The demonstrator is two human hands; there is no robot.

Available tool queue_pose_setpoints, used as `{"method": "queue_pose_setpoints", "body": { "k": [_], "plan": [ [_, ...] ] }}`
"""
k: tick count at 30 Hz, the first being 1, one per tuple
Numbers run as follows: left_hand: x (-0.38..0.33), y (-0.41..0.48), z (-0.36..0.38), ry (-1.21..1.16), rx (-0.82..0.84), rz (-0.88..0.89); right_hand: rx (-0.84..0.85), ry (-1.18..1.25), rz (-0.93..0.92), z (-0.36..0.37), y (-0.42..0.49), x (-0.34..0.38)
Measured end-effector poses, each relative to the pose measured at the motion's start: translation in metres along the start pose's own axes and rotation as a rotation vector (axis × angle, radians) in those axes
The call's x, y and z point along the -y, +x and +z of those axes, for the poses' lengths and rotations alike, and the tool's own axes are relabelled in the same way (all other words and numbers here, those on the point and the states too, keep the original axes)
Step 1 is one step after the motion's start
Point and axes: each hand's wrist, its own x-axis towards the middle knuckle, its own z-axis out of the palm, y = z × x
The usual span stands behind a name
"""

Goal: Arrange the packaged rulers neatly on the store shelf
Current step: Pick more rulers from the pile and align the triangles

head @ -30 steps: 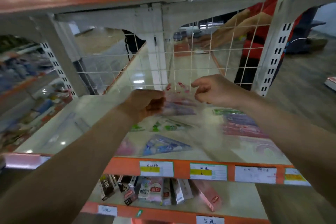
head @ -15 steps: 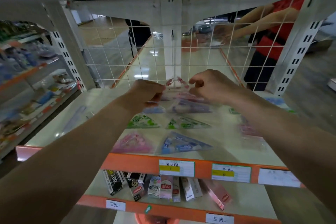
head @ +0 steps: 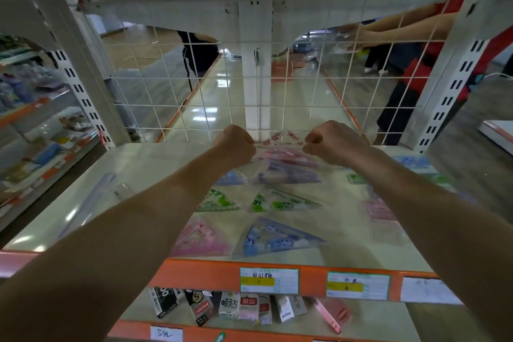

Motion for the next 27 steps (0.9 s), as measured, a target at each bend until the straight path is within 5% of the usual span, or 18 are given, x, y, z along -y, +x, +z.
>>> {"method": "queue_pose_setpoints", "body": {
  "k": [27],
  "plan": [
    [0.013, 0.026, 0.01, 0.173, 0.052, 0.127, 0.106, 0.061, 0.105, 0.038, 0.041, -0.025]
  ]
}}
